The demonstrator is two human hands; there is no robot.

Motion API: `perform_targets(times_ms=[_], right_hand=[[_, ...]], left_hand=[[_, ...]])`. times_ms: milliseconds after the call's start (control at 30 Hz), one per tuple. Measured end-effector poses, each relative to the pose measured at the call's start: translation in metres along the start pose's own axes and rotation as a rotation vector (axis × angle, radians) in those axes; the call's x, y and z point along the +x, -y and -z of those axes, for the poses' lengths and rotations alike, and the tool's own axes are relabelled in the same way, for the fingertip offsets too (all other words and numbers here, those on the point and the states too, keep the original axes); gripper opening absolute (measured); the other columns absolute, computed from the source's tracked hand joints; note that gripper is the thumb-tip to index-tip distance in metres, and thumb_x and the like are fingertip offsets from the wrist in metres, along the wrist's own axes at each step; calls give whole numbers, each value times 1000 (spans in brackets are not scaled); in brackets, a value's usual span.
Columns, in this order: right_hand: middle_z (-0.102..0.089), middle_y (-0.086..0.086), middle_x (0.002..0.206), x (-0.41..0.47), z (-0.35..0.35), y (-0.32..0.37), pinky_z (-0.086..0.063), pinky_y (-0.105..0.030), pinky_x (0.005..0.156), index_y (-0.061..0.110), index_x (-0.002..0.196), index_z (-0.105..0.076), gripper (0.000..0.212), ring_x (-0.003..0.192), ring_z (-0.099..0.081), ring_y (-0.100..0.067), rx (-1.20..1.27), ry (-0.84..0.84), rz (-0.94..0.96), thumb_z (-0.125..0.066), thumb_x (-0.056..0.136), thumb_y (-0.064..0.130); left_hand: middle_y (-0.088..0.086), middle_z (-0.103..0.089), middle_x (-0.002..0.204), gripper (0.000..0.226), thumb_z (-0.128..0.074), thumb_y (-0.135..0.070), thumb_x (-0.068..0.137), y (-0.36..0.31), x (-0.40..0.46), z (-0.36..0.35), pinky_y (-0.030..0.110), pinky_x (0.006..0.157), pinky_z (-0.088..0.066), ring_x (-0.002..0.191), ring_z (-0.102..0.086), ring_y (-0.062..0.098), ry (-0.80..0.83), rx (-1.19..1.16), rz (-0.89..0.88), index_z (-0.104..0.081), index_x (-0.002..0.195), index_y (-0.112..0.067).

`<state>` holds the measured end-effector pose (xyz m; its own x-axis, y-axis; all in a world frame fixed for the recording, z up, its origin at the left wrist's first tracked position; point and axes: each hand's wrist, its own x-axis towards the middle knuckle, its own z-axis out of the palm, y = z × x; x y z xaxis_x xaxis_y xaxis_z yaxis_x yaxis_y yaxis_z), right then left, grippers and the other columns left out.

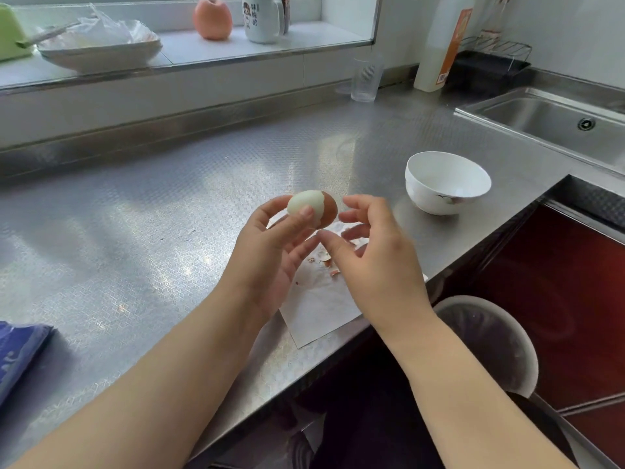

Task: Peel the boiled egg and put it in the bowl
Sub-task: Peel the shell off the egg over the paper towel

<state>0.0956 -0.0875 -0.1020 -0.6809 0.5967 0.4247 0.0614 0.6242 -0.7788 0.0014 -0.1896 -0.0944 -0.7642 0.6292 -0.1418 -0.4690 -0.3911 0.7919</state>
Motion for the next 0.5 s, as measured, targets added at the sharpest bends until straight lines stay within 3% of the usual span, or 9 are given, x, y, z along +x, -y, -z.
perform_targets(times_ms=[200,333,500], right_hand=[[-67,10,95,8,3,2,-52,-28,73,21,103,-64,22,84,-63,-5,10,-71,-6,-69,85,34],[-70,6,91,13,9,1,-50,-19,75,17,98,-71,13,84,-64,-5,43,-94,-1,-67,87,24],[-71,4,91,12,9,3,-47,-13,74,15,99,-71,19,84,-65,-4,109,-85,-16,-70,85,27]], left_hand=[[19,-64,133,48,-67,-4,89,1,1,0,28,92,-55,106,-68,20,97,90,19,-56,135,-11],[19,-65,132,41,-67,-8,89,2,1,0,22,87,-54,105,-68,15,123,191,-8,-62,130,-7],[10,-73,112,47,-74,-17,81,3,2,2,19,79,-54,99,-72,14,115,189,-41,-65,126,-8]])
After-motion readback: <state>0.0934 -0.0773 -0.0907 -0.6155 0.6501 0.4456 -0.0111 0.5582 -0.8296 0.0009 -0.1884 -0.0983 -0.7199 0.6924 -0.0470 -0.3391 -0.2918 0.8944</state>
